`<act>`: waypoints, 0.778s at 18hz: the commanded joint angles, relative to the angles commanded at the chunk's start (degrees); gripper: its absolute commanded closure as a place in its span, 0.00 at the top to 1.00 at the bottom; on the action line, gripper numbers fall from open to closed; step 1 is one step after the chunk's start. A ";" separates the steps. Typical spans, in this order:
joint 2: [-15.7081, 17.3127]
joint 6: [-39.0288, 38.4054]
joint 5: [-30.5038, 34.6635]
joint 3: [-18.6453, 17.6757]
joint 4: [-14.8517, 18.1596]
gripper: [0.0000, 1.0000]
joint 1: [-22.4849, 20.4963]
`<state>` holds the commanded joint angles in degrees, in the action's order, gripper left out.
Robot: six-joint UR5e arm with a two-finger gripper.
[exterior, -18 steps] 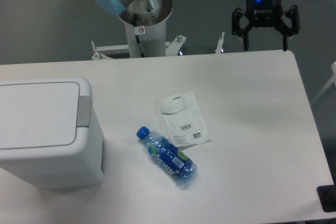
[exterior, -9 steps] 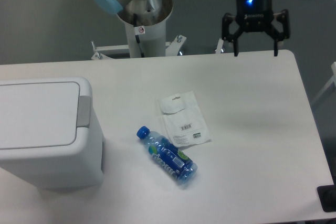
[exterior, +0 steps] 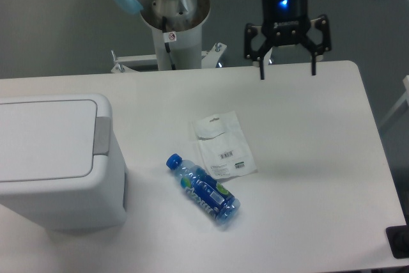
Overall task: Open the trash can
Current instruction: 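Move the open gripper across the table toward the trash can lid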
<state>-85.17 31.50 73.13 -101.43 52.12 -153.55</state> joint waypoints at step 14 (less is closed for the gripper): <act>-5.62 -21.57 -7.30 3.87 -5.71 1.00 14.15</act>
<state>-90.79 9.93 65.83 -97.56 46.41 -139.40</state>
